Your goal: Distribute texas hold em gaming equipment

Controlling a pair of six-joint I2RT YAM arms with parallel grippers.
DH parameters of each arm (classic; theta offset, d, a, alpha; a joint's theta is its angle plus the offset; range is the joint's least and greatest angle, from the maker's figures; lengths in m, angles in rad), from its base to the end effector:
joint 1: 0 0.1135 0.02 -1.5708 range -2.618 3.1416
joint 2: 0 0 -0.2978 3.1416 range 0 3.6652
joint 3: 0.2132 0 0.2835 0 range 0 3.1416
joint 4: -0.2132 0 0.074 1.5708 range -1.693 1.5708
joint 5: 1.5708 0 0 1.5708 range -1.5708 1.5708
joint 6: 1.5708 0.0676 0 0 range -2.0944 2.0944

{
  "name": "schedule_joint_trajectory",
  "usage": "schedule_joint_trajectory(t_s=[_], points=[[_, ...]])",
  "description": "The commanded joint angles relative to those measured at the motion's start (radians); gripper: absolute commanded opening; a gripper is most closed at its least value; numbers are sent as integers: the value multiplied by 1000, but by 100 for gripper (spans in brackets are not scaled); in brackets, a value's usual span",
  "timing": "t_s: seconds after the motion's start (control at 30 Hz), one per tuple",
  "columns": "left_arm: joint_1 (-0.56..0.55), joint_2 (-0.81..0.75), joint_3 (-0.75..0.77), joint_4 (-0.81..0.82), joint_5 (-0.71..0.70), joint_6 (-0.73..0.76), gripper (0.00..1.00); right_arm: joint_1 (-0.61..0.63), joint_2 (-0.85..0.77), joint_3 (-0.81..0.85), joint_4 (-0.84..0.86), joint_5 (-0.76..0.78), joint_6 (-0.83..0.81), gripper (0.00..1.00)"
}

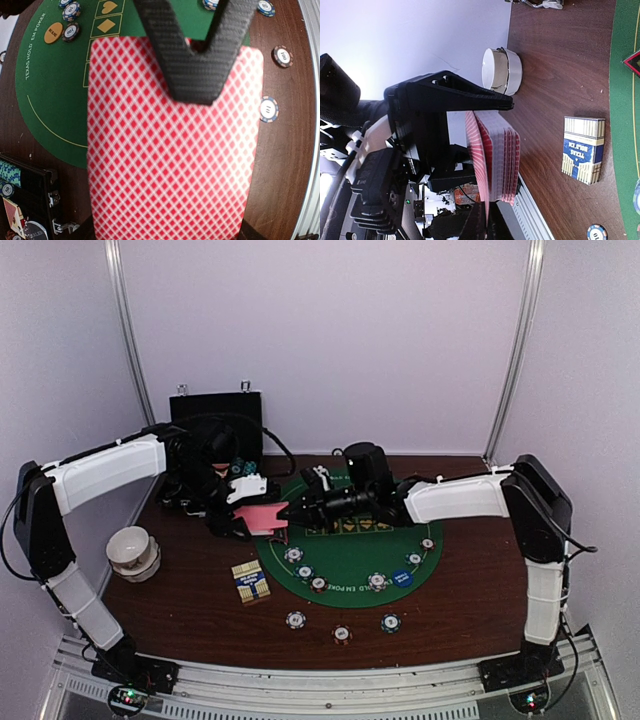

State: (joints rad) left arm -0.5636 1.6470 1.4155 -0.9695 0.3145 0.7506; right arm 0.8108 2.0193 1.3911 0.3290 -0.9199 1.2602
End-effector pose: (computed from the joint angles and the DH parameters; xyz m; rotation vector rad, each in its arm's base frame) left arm 0.3068 -0.2186 0.2763 1.7259 2.1050 -0.3820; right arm 0.3182 0.4128 0.2337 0.2959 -2.3396 -1.9657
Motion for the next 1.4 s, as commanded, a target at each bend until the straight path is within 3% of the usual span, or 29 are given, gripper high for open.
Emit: schedule_joint_trajectory(t_s=[0.0, 0.17, 0.53, 1.03, 1.27, 1.37], points=[[1, -36, -3, 29, 0, -2, 0, -24, -59, -12, -14, -15, -27, 6], [2, -42, -11, 29, -11, -10, 0, -62, -89, -27, -72, -22, -71, 0], [32, -64, -28, 24, -16, -25, 0, -180, -66, -8, -167, -38, -163, 0], [37, -87, -32, 16, 2, -30, 0, -129, 299, 351, -322, 49, -232, 0], [36, -85, -27, 15, 14, -39, 0, -92, 418, 518, -508, 119, -323, 0], [36, -89, -27, 13, 16, -39, 0, -89, 432, 557, -585, 151, -371, 12]])
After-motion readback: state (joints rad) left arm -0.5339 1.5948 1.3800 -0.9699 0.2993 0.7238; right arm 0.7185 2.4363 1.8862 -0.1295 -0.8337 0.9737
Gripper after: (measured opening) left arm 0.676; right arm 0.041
